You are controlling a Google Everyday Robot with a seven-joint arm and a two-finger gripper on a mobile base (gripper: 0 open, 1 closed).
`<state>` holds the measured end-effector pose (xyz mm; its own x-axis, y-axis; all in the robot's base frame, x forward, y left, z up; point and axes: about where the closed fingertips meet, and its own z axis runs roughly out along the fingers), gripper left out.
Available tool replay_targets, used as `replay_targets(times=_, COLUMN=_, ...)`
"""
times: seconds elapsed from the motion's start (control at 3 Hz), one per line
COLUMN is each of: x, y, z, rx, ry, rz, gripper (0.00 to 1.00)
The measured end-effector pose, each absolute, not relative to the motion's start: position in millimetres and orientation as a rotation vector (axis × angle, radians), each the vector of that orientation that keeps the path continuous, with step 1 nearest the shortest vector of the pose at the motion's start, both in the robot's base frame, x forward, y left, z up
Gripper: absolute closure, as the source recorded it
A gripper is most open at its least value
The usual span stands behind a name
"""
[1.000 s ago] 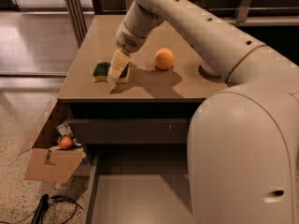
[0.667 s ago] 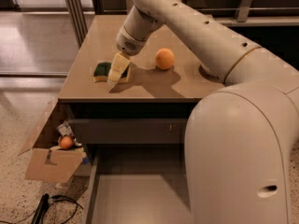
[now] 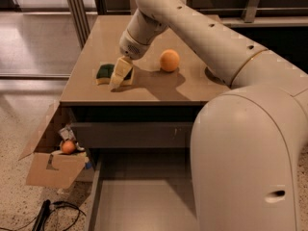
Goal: Place sponge into middle drawer
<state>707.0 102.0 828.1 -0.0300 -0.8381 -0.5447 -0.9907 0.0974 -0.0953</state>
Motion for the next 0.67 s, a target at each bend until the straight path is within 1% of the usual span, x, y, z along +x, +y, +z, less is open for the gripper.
replay_targets(times=0.33, x=707.0, y=102.0, z=828.1, rx=-1.785, ry=1.914, rz=0.431, gripper=0.41)
replay_targets(times=0.67, x=707.0, y=102.0, z=828.0, rx=-1.786, ry=1.914, rz=0.431, gripper=0.72)
